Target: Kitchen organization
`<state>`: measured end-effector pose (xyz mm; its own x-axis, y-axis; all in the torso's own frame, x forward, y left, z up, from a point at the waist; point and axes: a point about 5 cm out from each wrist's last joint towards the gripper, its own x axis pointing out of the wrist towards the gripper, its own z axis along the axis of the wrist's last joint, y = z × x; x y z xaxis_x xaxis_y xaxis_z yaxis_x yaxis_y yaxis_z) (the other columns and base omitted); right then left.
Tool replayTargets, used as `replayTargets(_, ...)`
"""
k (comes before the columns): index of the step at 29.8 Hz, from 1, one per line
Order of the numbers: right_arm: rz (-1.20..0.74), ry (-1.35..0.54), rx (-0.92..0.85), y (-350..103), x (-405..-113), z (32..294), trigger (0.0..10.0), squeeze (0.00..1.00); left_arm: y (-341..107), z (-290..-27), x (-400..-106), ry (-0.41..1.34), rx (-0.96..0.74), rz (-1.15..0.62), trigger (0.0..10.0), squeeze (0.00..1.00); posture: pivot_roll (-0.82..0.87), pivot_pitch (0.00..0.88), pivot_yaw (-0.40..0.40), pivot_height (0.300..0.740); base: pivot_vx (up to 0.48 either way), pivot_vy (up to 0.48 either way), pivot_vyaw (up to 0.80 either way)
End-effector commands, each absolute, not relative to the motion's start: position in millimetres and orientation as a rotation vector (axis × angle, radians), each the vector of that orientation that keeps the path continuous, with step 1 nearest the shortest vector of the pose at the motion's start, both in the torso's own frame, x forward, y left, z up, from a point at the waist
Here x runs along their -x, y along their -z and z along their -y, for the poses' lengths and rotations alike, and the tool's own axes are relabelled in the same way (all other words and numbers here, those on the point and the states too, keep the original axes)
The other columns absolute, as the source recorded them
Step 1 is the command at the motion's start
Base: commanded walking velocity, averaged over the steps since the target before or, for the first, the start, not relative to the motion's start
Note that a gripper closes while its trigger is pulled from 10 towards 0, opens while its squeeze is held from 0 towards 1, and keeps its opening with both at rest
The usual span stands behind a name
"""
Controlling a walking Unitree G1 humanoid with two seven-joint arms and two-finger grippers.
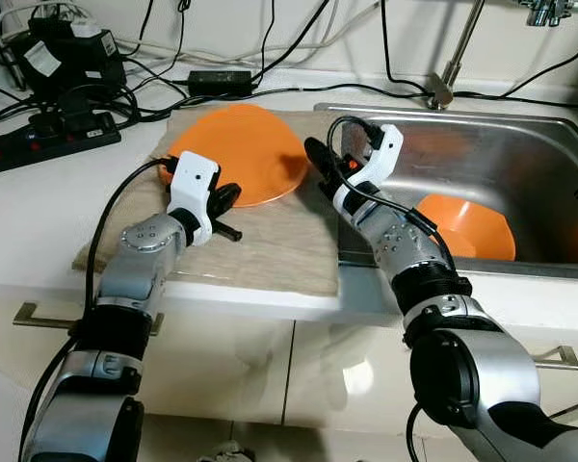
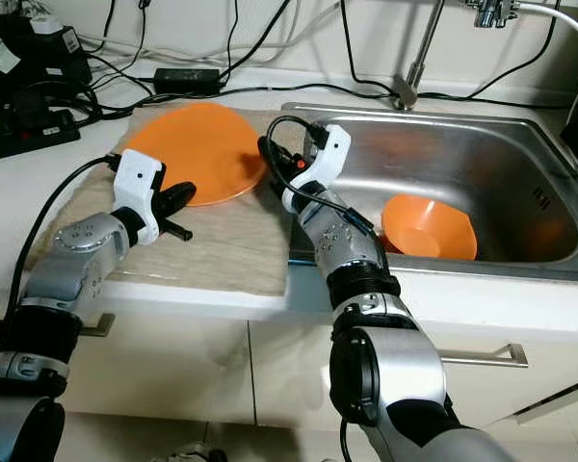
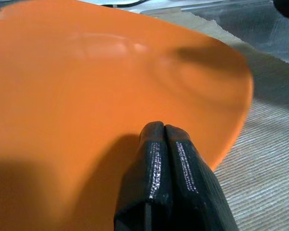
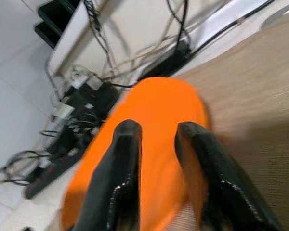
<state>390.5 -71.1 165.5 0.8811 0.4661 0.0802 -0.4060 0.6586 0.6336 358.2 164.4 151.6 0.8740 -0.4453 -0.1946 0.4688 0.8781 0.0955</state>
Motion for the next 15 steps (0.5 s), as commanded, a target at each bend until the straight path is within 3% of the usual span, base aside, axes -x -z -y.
replayTargets(1,-0.067,-0.452,-0.619,-169.9,-394.4,77.3,10.0,1.00,-133.3,-163.8,-352.6,0.494,-0.138,-0.258,10.0,0.00,0.04,0.014,-0.028,0.740,0.000,0.000,0.00)
replayTargets(15,-0.031,-0.418,-0.521,-166.5,-394.6,82.2,10.0,1.00,-133.8,-160.1,-352.5,0.514,-0.144,-0.256,10.0,0.00,0.03,0.011,-0.018,0.740,0.000,0.000,0.00)
